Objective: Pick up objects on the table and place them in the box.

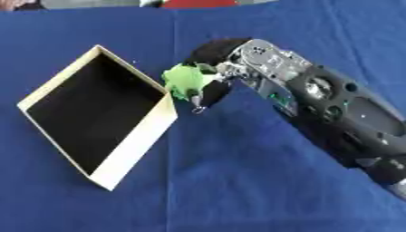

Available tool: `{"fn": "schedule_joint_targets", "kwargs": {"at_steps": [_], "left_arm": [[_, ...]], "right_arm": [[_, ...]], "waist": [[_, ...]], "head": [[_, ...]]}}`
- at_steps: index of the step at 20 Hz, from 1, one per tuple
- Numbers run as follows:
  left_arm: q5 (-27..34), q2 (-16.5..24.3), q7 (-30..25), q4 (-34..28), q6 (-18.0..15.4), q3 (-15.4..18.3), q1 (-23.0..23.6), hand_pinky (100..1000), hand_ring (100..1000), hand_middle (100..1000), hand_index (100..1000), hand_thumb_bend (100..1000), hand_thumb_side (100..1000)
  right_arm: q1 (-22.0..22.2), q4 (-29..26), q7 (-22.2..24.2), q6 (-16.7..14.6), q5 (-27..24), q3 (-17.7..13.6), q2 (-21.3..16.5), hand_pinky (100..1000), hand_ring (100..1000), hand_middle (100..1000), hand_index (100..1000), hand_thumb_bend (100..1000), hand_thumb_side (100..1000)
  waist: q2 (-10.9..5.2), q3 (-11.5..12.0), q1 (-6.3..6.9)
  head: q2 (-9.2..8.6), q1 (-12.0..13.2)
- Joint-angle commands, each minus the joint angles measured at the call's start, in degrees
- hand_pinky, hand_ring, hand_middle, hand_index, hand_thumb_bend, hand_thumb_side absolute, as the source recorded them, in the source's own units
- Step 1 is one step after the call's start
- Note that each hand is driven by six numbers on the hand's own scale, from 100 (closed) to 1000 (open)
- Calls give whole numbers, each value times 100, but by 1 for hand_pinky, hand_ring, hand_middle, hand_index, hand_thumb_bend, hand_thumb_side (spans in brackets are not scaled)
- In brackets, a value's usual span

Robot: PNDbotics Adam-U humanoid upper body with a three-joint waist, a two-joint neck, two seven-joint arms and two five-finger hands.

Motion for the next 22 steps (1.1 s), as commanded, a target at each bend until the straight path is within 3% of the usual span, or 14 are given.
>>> {"fn": "schedule_joint_targets", "kwargs": {"at_steps": [1,4,6,8,14,22], "left_arm": [[30,73,-11,-41,-3,36,-45,463,617,586,754,437,586],[30,72,-14,-40,-3,36,-43,462,616,585,754,432,584],[28,70,-19,-41,-3,35,-43,462,616,585,754,432,585],[24,71,-26,-39,-1,34,-44,460,615,584,752,430,586],[6,74,-33,-39,1,38,-45,459,614,583,750,426,585],[-48,107,-44,-45,6,47,-53,459,615,584,750,421,586]], "right_arm": [[-11,14,-254,173,-15,39,-55,786,758,614,800,100,417],[-24,-161,-611,403,41,53,-81,661,654,527,738,100,170],[-28,-223,-825,562,107,55,-83,572,595,484,705,100,100],[-23,-247,-977,703,118,41,-79,521,556,465,685,100,100],[-45,-709,-1063,1056,-22,-23,-216,513,543,469,682,100,100],[-143,-2223,-482,1647,-54,-260,-616,514,529,472,683,100,100]], "waist": [[-118,-3,10],[-130,-7,6],[-141,-7,5],[-156,-6,7],[-198,-39,-6],[-281,-95,-38]], "head": [[-39,-4],[-31,-9],[-28,-13],[-23,-9],[-7,3],[28,46]]}}
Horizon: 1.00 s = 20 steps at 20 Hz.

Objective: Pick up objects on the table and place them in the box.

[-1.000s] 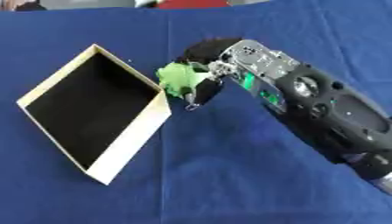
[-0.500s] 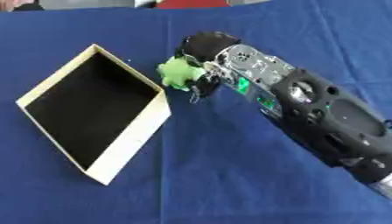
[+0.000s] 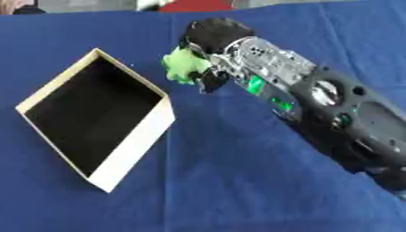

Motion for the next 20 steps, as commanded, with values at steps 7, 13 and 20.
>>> {"fn": "schedule_joint_targets", "kwargs": {"at_steps": [7,13,20], "left_arm": [[-84,147,-21,-55,0,42,-78,460,615,586,751,415,587],[-90,135,-41,-72,-9,24,-106,461,616,586,751,416,587],[-123,147,-29,-101,-10,24,-137,462,617,587,751,417,588]], "right_arm": [[-283,-2188,1001,653,89,-513,-348,525,525,484,687,100,100],[-466,-2649,1513,751,141,-524,111,517,518,488,694,100,100],[-588,-2618,1819,846,225,-224,592,512,523,489,699,100,100]], "waist": [[-223,-5,-23],[-256,37,-32],[-277,111,-55]], "head": [[79,38],[87,-13],[103,-83]]}}
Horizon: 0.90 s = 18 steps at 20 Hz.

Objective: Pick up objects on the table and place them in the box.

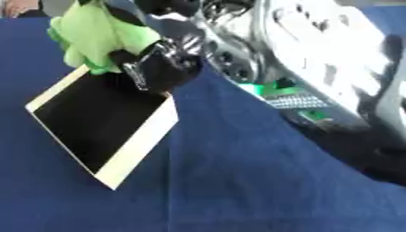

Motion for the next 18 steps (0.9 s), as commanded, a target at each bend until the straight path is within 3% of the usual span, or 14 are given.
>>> {"fn": "schedule_joint_targets", "kwargs": {"at_steps": [1,10,14,18], "left_arm": [[-18,140,-9,-98,-4,21,-62,461,616,587,751,417,587],[14,97,-13,-103,-5,12,-67,460,616,586,750,417,587],[21,97,-15,-101,-3,10,-72,460,616,585,750,417,587],[30,85,-14,-100,-3,11,-60,460,616,585,750,417,587]], "right_arm": [[-142,-9,246,190,56,100,163,510,524,489,700,100,100],[-36,674,-4,181,-51,534,658,525,539,507,721,100,100],[-4,861,-22,71,-191,711,777,603,600,558,739,100,105],[26,1084,72,-27,-3,770,847,661,648,592,748,100,115]], "waist": [[-148,23,9],[-122,122,-13],[-111,140,-23],[-108,146,-30]], "head": [[26,-39],[31,-108],[36,-123],[34,-144]]}}
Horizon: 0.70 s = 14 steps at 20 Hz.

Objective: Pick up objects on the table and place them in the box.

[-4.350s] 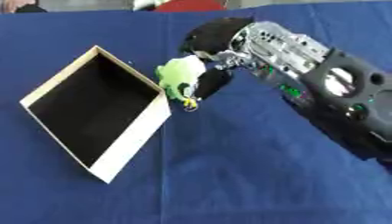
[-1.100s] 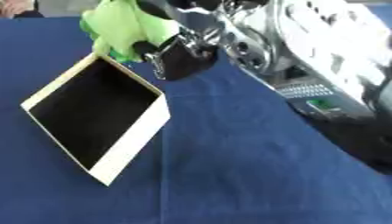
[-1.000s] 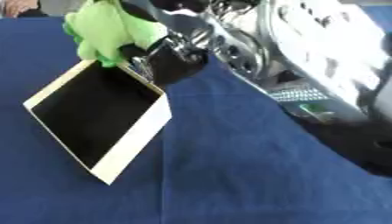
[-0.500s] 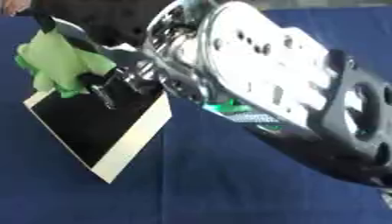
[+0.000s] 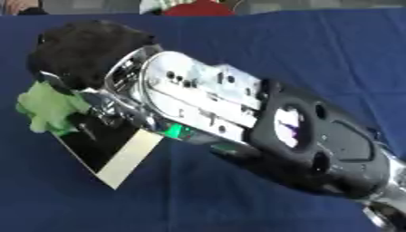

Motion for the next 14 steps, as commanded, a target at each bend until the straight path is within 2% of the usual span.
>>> {"fn": "schedule_joint_targets", "kwargs": {"at_steps": [1,8,13,14], "left_arm": [[26,84,-10,-93,1,18,-35,460,616,585,750,417,587],[44,60,-3,-87,1,25,-14,459,615,583,749,414,586],[52,61,-3,-79,0,27,-10,459,615,582,749,413,587],[53,59,-6,-79,-1,26,-9,459,615,582,748,412,586]], "right_arm": [[-56,144,111,10,161,-25,55,661,648,592,748,100,115],[20,433,117,-63,152,24,122,670,656,593,746,100,160],[65,536,19,2,135,18,132,670,655,594,748,100,166],[74,574,14,8,135,21,138,696,691,617,761,100,288]], "waist": [[-109,16,14],[-96,13,17],[-88,10,26],[-87,8,26]], "head": [[31,-29],[22,-43],[4,-47],[0,-49]]}}
